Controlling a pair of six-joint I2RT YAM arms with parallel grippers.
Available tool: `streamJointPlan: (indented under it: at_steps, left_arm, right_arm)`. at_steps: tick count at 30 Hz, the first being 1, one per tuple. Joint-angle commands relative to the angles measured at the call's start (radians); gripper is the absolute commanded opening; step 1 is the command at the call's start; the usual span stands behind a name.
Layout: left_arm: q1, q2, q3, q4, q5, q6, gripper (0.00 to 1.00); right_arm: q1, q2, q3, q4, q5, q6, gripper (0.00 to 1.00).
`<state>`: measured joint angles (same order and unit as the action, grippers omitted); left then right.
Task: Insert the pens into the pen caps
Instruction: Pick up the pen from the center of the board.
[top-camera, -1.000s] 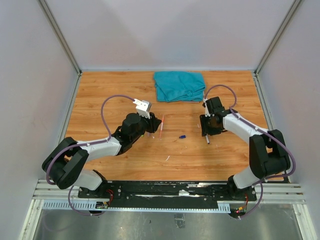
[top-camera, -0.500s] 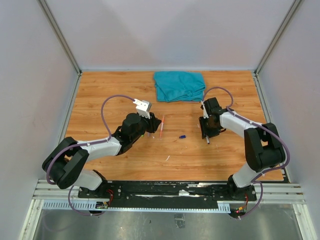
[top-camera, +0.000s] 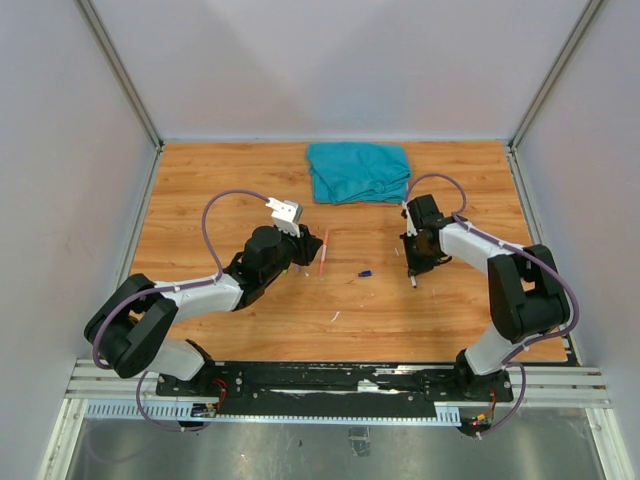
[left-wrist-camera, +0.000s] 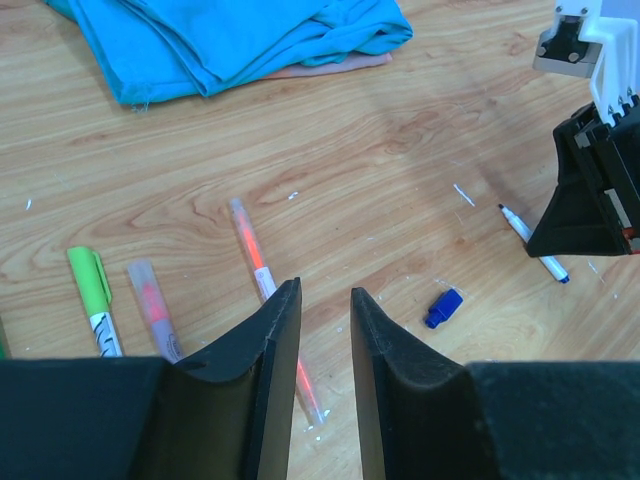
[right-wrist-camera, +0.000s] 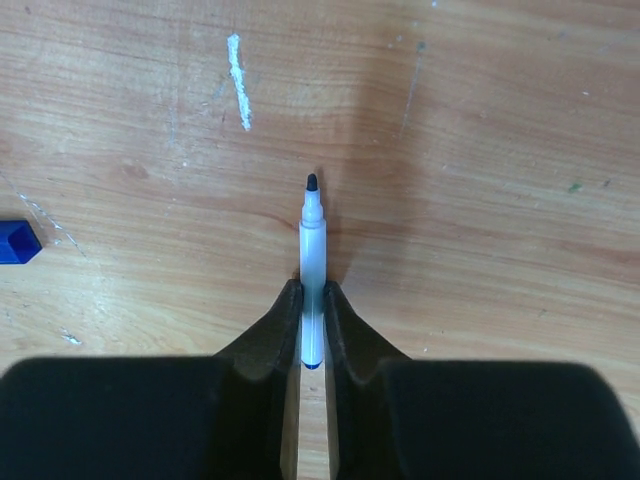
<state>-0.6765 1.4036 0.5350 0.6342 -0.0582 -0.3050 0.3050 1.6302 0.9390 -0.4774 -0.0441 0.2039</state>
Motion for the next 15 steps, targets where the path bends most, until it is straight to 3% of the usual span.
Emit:
streamJointPlan:
  at_steps: [1, 7, 15]
  left_arm:
    - [0.005, -0.022, -0.007, 0.05, -0.014, -0.003, 0.31]
    - [0.005, -0.038, -0.014, 0.056, -0.008, -0.009, 0.32]
    - [0.005, -0.067, -0.038, 0.107, 0.058, -0.022, 0.35]
  right_arm:
    - [-0.012, -0.064, -0.035, 0.002, 0.056, 0.004, 0.05]
    - [-0.011, -0.237, -0.094, 0.088, -0.006, 0.005, 0.01]
    - [0.0, -0.418, -0.216, 0.374, -0.295, 0.151, 0.01]
